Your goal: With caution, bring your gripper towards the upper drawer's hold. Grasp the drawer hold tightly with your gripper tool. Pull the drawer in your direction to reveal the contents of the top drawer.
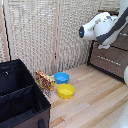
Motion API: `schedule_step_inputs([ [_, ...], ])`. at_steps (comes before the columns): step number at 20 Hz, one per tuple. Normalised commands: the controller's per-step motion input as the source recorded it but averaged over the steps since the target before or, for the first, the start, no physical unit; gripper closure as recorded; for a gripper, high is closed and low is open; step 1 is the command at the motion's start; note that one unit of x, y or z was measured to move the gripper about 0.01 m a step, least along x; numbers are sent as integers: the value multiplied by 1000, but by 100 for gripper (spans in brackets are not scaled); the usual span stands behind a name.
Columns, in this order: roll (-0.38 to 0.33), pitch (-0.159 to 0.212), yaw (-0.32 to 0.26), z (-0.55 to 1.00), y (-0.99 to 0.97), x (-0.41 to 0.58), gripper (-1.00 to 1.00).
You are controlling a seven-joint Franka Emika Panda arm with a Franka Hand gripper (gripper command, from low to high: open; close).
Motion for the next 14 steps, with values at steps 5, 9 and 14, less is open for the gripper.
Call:
schedule_step_inputs([
  [5,-6,19,-141,-493,860,65,100],
  [9,-1,12,-112,-501,911,124,100],
  [14,-13,15,-70,-583,979,150,100],
])
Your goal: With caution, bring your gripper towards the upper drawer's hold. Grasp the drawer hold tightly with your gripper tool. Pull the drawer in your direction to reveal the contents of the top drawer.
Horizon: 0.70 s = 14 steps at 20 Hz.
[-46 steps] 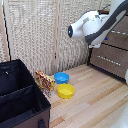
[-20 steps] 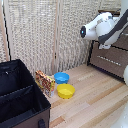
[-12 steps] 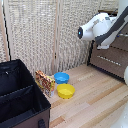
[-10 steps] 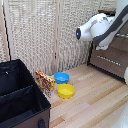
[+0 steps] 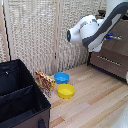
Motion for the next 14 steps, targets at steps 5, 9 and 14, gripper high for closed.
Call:
schedule_step_inputs([
  [5,-33,65,-21,-685,999,89,100],
  [9,-52,108,0,-781,1000,6,100],
  [14,-47,53,0,-687,1000,46,100],
])
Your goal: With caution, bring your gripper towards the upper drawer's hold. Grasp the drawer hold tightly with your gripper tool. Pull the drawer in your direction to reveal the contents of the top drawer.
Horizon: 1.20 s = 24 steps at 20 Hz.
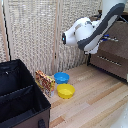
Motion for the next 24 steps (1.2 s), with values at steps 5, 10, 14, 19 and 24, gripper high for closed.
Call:
schedule_step_inputs([
  [5,-40,1,0,-471,1000,43,100],
  [10,-112,0,0,-85,725,10,100],
  [14,-63,1,0,56,72,119,-100],
  [19,-4,0,5,97,-18,45,-100],
  [24,-2,0,1,111,-14,24,-100],
])
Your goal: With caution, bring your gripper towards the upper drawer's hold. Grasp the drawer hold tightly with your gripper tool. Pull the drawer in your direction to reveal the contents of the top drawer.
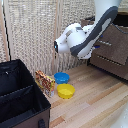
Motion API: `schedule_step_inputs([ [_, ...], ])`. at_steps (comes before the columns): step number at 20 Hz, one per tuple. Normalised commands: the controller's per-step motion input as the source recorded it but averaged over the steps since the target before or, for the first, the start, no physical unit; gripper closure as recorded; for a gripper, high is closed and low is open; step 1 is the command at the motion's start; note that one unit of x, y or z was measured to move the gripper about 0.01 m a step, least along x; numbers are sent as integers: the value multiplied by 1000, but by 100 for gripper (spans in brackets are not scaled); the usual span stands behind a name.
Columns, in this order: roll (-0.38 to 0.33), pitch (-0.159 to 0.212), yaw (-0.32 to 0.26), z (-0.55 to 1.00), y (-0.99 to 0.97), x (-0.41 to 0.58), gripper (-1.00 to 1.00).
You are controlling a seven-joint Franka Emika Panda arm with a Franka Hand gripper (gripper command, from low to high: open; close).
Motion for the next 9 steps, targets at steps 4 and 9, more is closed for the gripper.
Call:
schedule_step_inputs([
  [4,-26,4,-20,-83,396,160,-100],
  [9,-8,13,5,-105,494,175,-100],
])
